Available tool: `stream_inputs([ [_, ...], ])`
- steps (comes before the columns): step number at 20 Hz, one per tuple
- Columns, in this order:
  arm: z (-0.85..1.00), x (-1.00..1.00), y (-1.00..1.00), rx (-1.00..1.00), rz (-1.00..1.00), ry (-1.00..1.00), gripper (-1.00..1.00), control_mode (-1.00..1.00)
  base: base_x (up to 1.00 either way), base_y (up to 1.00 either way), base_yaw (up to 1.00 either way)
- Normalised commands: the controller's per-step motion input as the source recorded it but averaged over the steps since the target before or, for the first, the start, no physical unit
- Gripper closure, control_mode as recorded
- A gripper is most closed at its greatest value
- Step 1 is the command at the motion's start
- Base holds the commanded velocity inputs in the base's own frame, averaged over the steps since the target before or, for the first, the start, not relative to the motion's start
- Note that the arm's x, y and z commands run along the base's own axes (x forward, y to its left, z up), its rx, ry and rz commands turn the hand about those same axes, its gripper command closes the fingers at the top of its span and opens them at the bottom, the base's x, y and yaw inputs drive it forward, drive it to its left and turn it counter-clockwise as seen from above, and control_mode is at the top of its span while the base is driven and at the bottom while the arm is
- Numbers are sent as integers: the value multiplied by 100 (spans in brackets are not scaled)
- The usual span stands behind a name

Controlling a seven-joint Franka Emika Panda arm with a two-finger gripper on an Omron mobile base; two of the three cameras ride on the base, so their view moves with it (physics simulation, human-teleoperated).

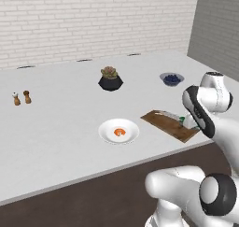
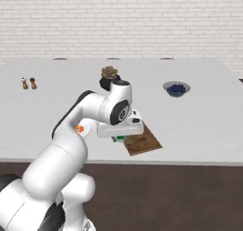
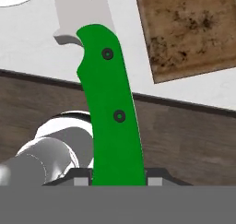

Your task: Pick up the knife from the drawer and place it on the cutting board. Then place the meat from the plate to the cutting board.

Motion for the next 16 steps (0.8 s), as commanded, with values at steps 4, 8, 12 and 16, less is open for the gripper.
stream_inputs([
  [4, -80, 93, -23, -8, 6, 2, 100, -100, 0, 0, 0],
  [8, -47, 64, -52, 0, 7, -4, 100, -100, 0, 0, 0],
  [12, -43, 61, -39, 0, 7, -8, 100, -100, 0, 0, 0],
  [16, -38, 67, -18, 0, 4, -4, 100, -100, 0, 0, 0],
])
